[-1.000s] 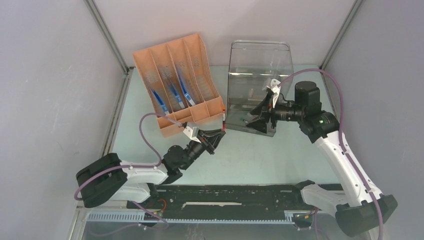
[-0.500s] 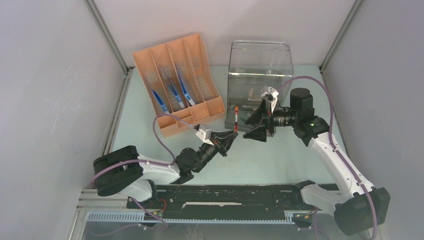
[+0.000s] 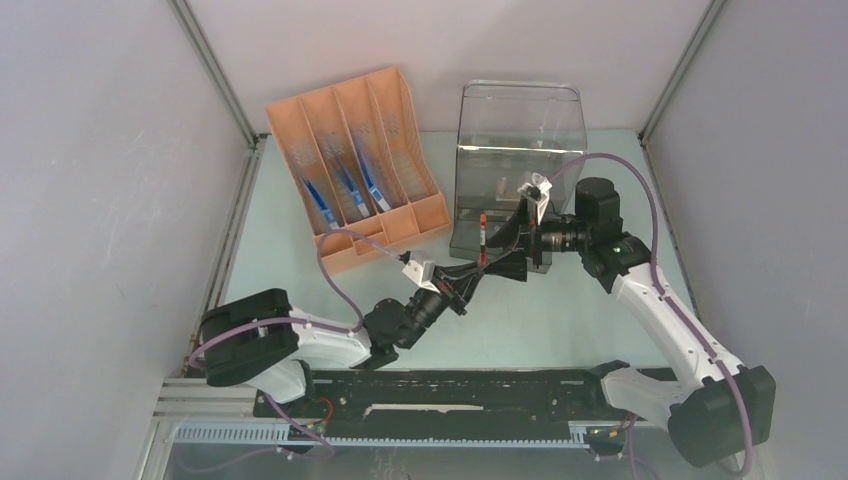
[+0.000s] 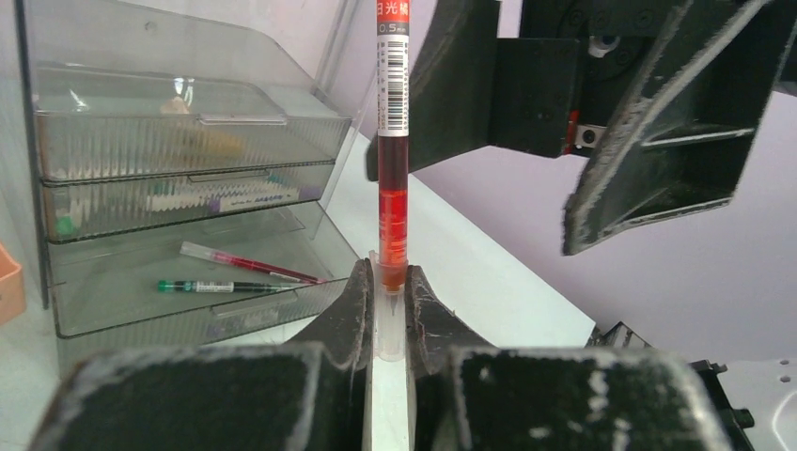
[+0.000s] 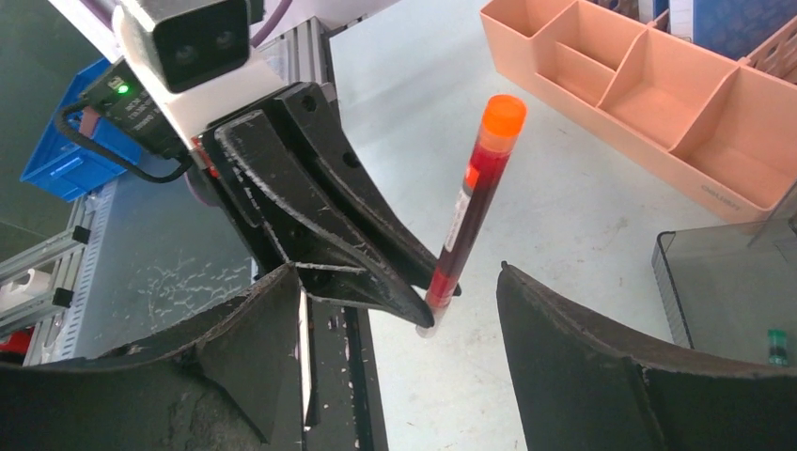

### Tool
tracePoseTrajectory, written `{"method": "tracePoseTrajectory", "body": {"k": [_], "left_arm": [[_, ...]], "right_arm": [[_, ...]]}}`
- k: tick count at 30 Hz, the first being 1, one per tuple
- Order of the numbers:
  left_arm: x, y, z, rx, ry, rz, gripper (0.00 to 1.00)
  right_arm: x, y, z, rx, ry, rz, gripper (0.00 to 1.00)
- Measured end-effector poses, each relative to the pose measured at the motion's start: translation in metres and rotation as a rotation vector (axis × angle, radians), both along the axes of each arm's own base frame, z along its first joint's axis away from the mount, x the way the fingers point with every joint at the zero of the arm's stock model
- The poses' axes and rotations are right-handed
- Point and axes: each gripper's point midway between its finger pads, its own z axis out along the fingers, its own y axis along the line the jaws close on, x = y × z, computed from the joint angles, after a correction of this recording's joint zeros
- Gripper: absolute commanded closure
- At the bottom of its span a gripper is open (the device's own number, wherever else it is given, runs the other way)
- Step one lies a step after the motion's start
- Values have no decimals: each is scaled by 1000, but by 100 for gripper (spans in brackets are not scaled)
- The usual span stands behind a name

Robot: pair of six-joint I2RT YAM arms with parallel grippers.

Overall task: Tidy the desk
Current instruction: Place the stationery in the drawer.

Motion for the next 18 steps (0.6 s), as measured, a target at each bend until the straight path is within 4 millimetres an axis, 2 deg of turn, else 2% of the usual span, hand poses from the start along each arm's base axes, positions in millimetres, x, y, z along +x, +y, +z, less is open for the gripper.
{"method": "tracePoseTrajectory", "body": {"k": [7, 14, 15, 18], "left_arm": [[-5, -9, 4, -12, 1, -3, 100], [-4, -14, 5, -12, 2, 21, 100], [-4, -15, 5, -14, 3, 24, 100], [-3, -17, 7, -19, 7, 35, 100]], "right_arm": [[6, 2, -6, -14, 13, -27, 18], [12, 2, -7, -20, 29, -67, 29], [13, 2, -7, -21, 32, -71, 32], [15, 1, -8, -24, 35, -81, 58]]}}
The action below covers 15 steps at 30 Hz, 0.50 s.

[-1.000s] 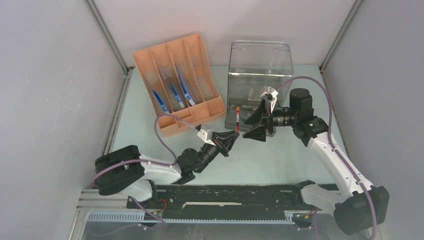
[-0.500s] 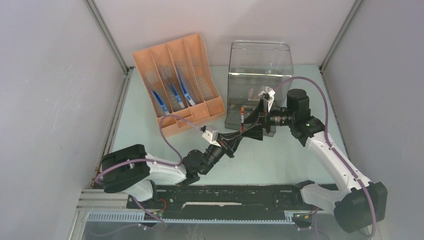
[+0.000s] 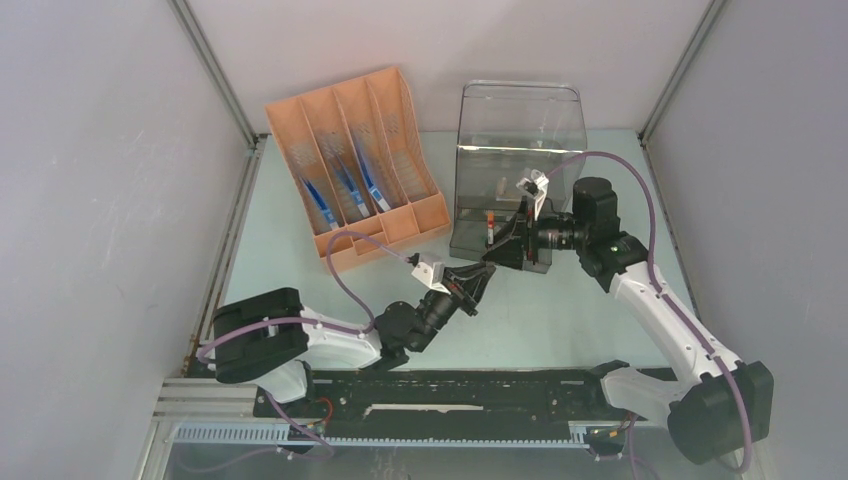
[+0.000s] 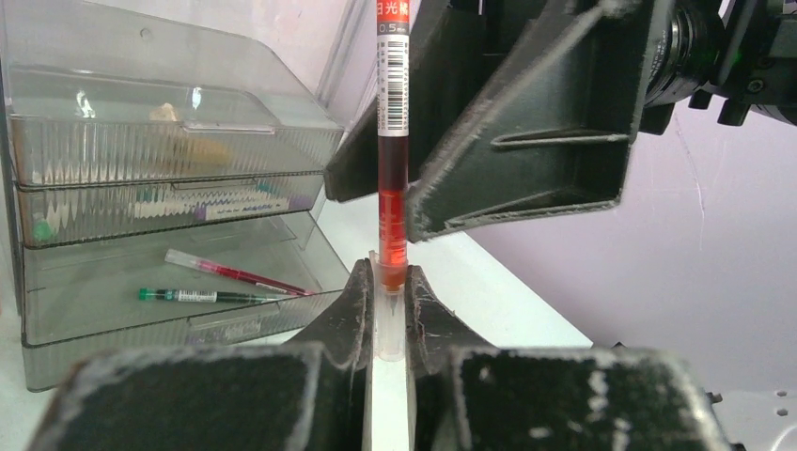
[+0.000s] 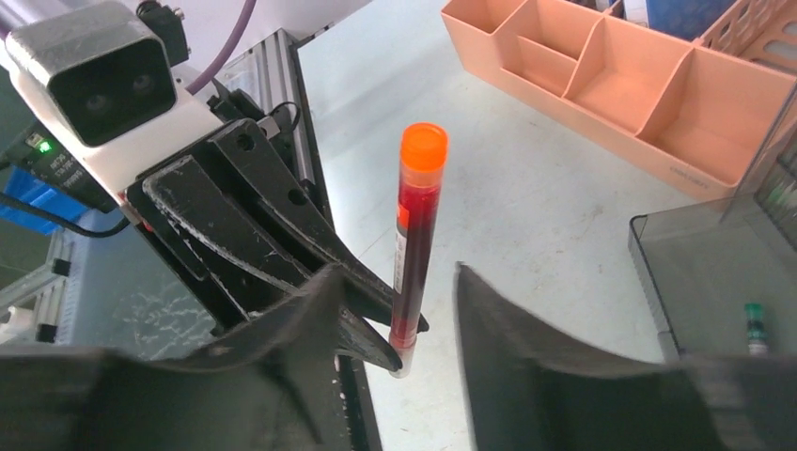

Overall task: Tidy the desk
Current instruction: Place the stationery in the drawer.

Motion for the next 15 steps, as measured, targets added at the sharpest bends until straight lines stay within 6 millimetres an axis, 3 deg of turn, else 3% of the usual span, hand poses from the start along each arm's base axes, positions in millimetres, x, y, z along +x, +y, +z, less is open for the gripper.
{"method": "tracePoseTrajectory", "body": {"k": [4, 9, 15], "left_arm": [[0, -1, 2, -4, 2, 5, 94], [1, 0, 0, 10, -3, 19, 49], [-1, 5, -6, 51, -27, 15, 15]], "right_arm": [[2, 1, -1, -2, 5, -7, 100], [5, 0, -4, -15, 9, -27, 100], [7, -2, -12, -52, -26, -31, 100]]}}
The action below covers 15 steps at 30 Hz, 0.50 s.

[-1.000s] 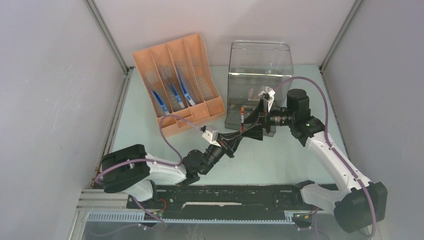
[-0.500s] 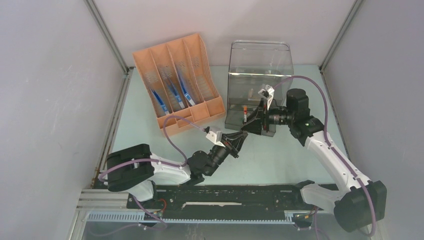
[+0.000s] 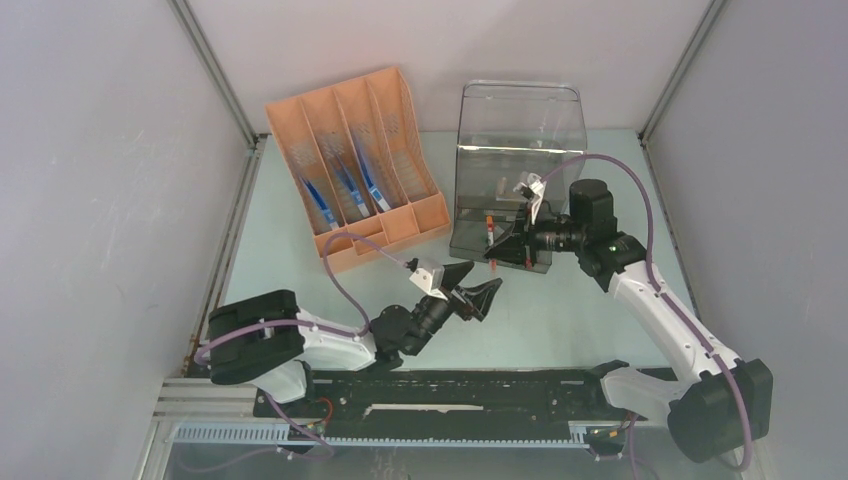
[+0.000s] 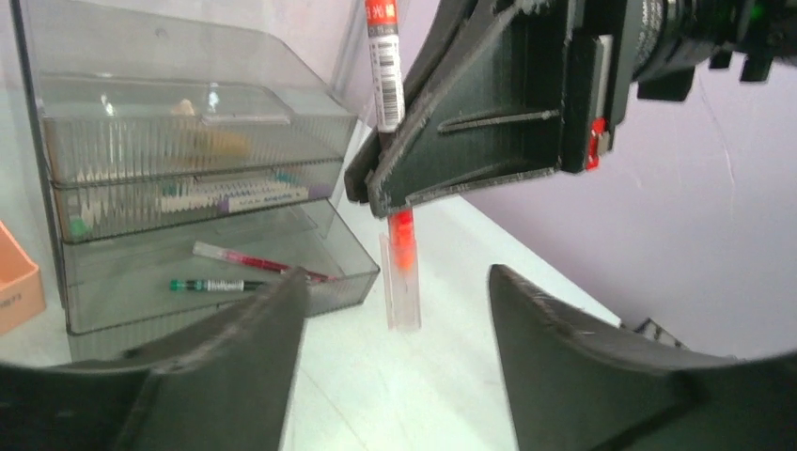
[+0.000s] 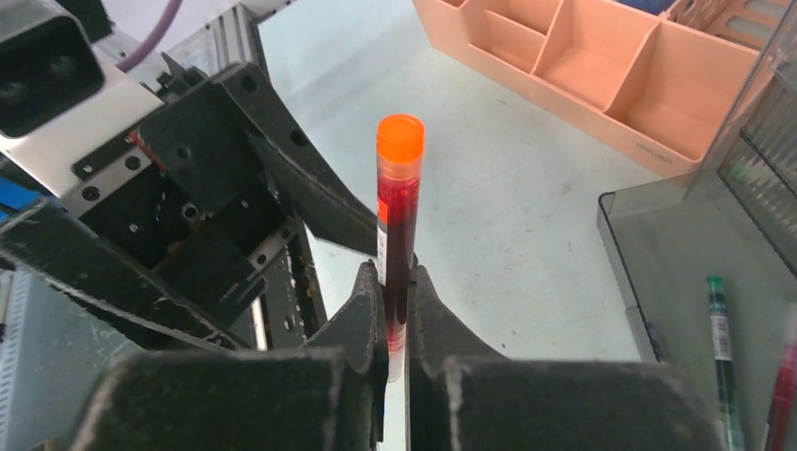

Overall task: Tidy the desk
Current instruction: Place the stationery in the drawer.

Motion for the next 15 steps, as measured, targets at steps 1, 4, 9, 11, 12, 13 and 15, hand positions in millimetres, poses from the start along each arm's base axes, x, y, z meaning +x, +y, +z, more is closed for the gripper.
{"method": "tracePoseTrajectory", "body": {"k": [1, 4, 9, 11, 12, 13, 15], "left_arm": [[-2, 2, -3, 13, -7, -9, 11], [-9, 13, -17, 60, -23, -29, 0], [-14, 36, -45, 139, -15, -18, 0], [-14, 48, -55, 161, -2, 3, 0], [-13, 54, -60, 171, 6, 17, 0], [-13, 60, -64, 178, 15, 31, 0], [-11, 71, -73, 195, 29, 59, 0]], "right_arm": [[0, -1, -3, -11, -6, 1, 100], [1, -5, -10, -48, -31, -3, 100], [7, -13, -20, -118, -89, -31, 100], [11, -18, -23, -154, -128, -53, 100], [14, -21, -25, -174, -150, -66, 100], [16, -24, -26, -192, -166, -78, 100], [24, -31, -29, -239, -210, -112, 100]]}}
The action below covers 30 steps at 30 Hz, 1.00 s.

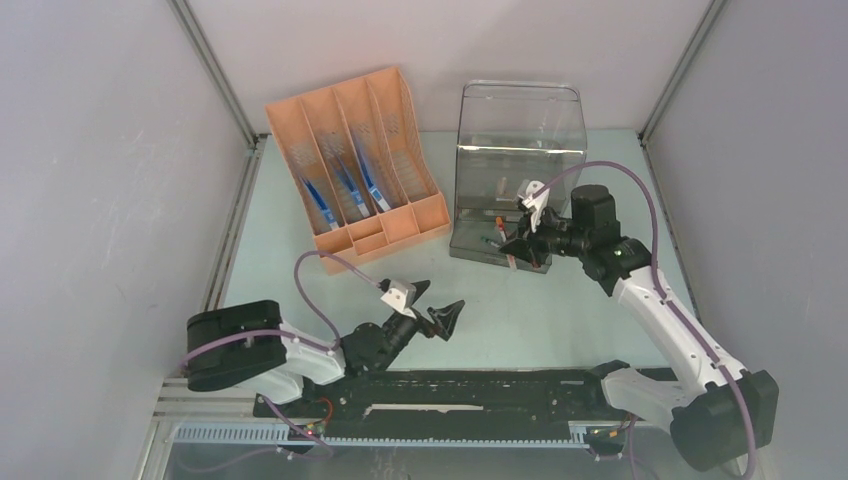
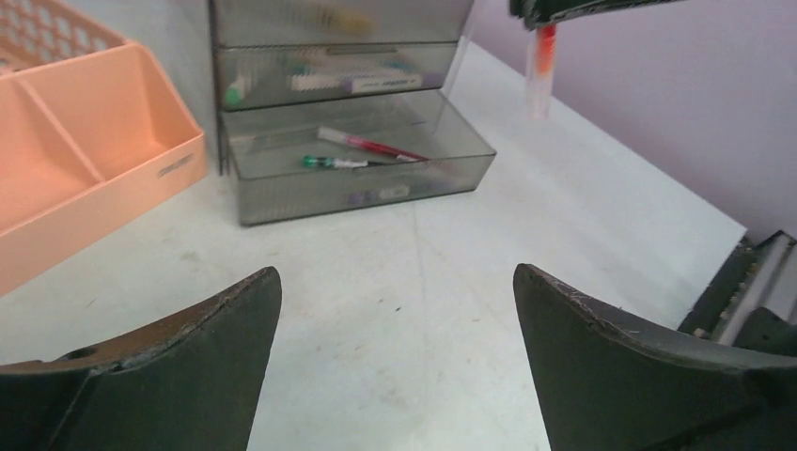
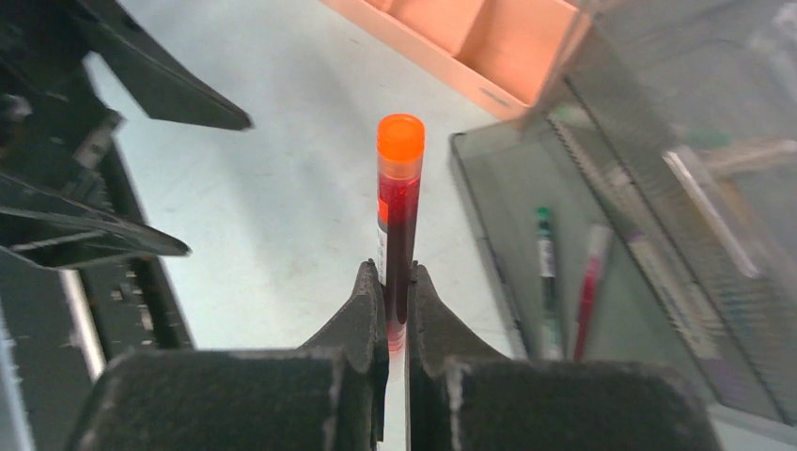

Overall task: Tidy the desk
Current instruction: Place the stationery in the drawer.

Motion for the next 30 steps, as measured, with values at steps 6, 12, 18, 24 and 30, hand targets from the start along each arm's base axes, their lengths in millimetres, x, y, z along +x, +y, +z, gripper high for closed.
{"method": "tracePoseTrajectory", "body": {"k": [6, 12, 18, 24, 30], "left_arm": [[2, 22, -20, 25, 51, 57, 0], [7, 31, -32, 38, 101, 88, 0], [15, 40, -48, 61, 169, 123, 0], [16, 46, -60, 66, 220, 133, 0], [16, 50, -65, 69, 238, 141, 1]], "right_arm": [[24, -22, -7, -126, -107, -108, 99], [42, -33, -8, -244, -222, -167, 99], [63, -29, -23, -369, -295, -180, 99], [85, -32, -48, -489, -295, -206, 88], [108, -44, -69, -595, -275, -281, 42]]}}
